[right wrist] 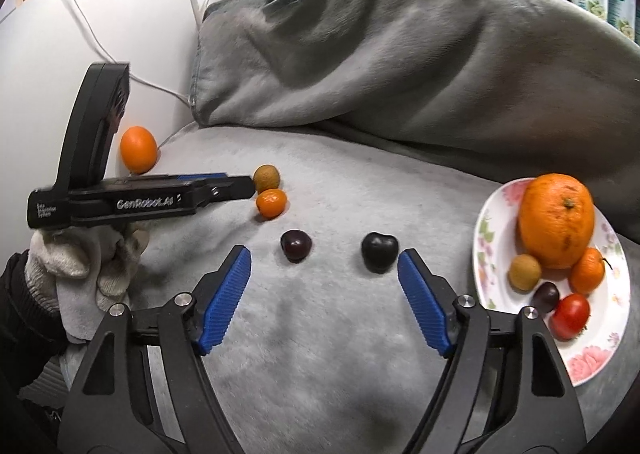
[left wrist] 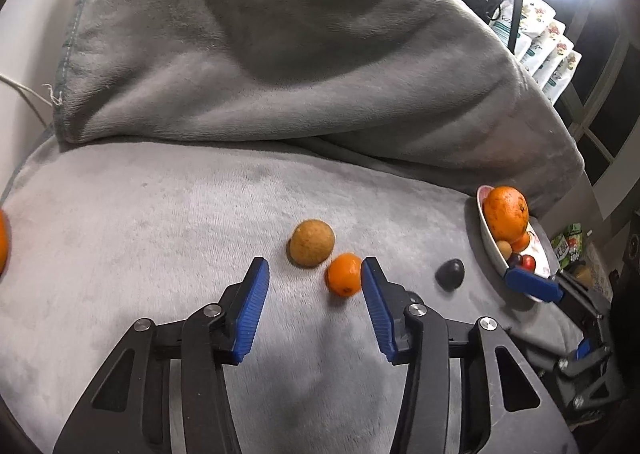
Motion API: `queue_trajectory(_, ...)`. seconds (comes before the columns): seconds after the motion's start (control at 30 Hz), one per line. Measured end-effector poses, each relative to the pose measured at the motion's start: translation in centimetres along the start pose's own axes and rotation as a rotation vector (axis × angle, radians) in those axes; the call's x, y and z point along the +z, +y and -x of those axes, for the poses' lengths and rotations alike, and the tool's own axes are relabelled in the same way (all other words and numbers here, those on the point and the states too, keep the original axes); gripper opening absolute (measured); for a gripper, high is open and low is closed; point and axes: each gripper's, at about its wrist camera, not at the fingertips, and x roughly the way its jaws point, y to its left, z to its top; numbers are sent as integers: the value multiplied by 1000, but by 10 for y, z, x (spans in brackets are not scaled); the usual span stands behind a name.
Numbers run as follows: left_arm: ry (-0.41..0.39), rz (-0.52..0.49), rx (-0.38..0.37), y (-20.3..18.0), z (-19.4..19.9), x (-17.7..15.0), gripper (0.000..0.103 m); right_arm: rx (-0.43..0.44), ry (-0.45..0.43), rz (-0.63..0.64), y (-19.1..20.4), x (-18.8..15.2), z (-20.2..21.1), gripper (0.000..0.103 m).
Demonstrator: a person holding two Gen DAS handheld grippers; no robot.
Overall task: Organize fruits
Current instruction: 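Move the left gripper to a brown kiwi while the right gripper approaches a dark plum, then close the left gripper on the kiwi while the right gripper closes on the plum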
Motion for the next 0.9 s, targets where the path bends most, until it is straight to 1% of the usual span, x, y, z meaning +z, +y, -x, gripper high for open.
queue_trajectory(0.03,1,6,-4,1,-2,2,46,4,5,4,1,1,-2,73)
queue_trajectory(0.07,3,12,-9,2,-3,3,46,12,15,7,2,2,-6,66)
queue_trajectory(0.1,5,18,-12,3,-6,5,45,17,24,10,4,2,-9,63)
queue_trajectory(0.23,11,34,-23,8,-10,8,43,24,48,25,9,4,-22,63)
queue_trajectory(0.3,16,40,-28,10,-11,9,40,23,62,28,11,5,-29,62)
queue_trajectory(0.4,28,52,-37,13,-16,9,39,26,80,34,13,6,-40,58)
queue_trajectory(0.57,40,57,-42,15,-19,9,39,26,112,27,12,8,-53,57)
queue_trajectory(0.63,42,62,-42,16,-21,10,36,32,118,21,11,9,-56,52)
queue_trajectory(0.73,43,68,-44,18,-21,10,35,36,131,16,11,9,-60,50)
queue_trajectory(0.87,39,58,-44,16,-22,10,29,33,137,23,12,10,-62,49)
queue_trajectory(0.9,37,56,-45,15,-22,10,26,33,139,25,13,10,-63,47)
